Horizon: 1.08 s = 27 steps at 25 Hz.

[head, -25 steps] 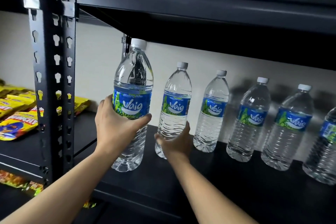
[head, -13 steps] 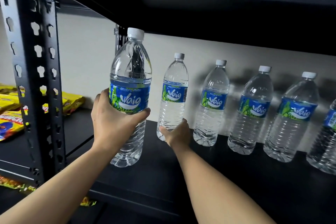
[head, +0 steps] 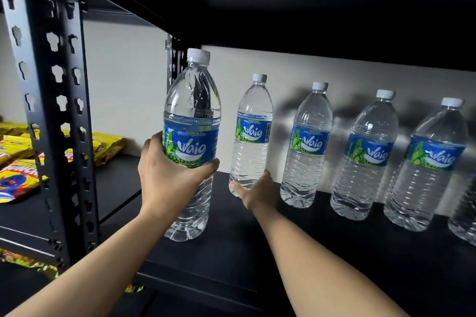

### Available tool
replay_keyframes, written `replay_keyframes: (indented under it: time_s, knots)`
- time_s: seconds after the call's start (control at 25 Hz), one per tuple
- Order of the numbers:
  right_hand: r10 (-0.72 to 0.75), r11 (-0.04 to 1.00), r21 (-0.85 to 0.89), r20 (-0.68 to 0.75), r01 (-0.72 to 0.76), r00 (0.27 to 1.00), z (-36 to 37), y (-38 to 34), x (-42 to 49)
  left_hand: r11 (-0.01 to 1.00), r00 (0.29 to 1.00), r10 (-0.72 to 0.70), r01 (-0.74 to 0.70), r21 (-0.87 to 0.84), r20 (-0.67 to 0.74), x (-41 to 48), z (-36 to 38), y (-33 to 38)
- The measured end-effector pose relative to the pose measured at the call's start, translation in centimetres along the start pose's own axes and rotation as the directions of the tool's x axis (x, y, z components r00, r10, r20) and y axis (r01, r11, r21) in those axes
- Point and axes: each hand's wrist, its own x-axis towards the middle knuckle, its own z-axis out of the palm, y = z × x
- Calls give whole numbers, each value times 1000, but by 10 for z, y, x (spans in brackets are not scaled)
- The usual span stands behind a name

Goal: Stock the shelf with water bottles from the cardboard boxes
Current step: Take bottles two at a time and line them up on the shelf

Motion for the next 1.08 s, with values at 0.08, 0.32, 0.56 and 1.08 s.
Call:
replay_keyframes:
  time_s: [0.08, 0.32, 0.56, 1.08]
  knots:
    - [-23, 996, -85, 88, 31, 996, -7, 10, -11, 1000, 1000, -3, 3, 5, 6, 0, 2, -1]
    - [-8, 804, -537, 422, 257, 906, -42, 41, -50, 999, 1000, -22, 22, -26, -14, 16, 22, -5]
    - [-27, 805, -528, 425, 272, 905, -43, 39, -54, 1000, 1000, -3, 3, 7, 3, 51, 55, -21]
    - [-53, 804, -524, 408, 281, 912, -46, 36, -54, 997, 986, -14, 1, 78, 164, 62, 65, -69]
